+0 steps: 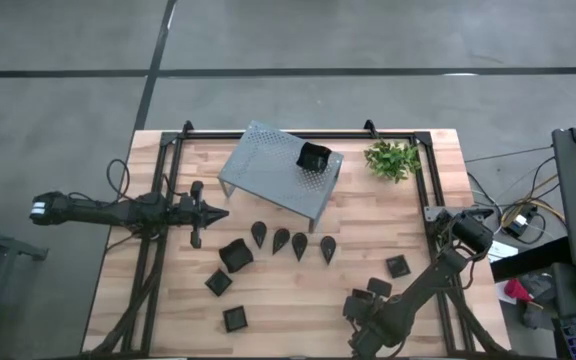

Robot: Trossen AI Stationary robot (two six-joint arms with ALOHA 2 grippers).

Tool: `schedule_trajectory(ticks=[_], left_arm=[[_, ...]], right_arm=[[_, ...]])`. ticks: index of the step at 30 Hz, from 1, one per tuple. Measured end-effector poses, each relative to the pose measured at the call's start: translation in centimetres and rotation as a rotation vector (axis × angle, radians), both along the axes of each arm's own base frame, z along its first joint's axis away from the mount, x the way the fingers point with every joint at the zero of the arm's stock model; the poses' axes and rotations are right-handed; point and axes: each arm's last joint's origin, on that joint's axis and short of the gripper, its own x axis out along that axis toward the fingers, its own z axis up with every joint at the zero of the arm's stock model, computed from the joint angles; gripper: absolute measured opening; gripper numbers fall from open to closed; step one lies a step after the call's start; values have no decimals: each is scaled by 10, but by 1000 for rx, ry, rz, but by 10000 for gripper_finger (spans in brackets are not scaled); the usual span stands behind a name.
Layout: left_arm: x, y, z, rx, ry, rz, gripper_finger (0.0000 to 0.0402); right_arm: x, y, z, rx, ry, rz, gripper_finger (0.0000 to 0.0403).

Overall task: Pick & Place Mini shaped plates
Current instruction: Put the bottom right square plate on the shelf

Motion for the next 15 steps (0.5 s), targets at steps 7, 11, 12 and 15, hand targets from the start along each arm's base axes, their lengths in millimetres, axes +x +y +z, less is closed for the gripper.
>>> schedule_trajectory(ticks=[7, 11, 12, 15], left_arm=[[0, 0, 0, 0, 1, 0, 0], [0, 0, 0, 0, 1, 0, 0], [0, 0, 0, 0, 1, 0, 0], [0, 0, 0, 0, 1, 0, 0]], right_arm=[[0, -1, 2, -27, -15, -19, 12], [2, -5, 6, -63, -6, -15, 11], [3, -6, 8, -74, -4, -15, 11], [6, -9, 15, -123, -3, 2, 10]])
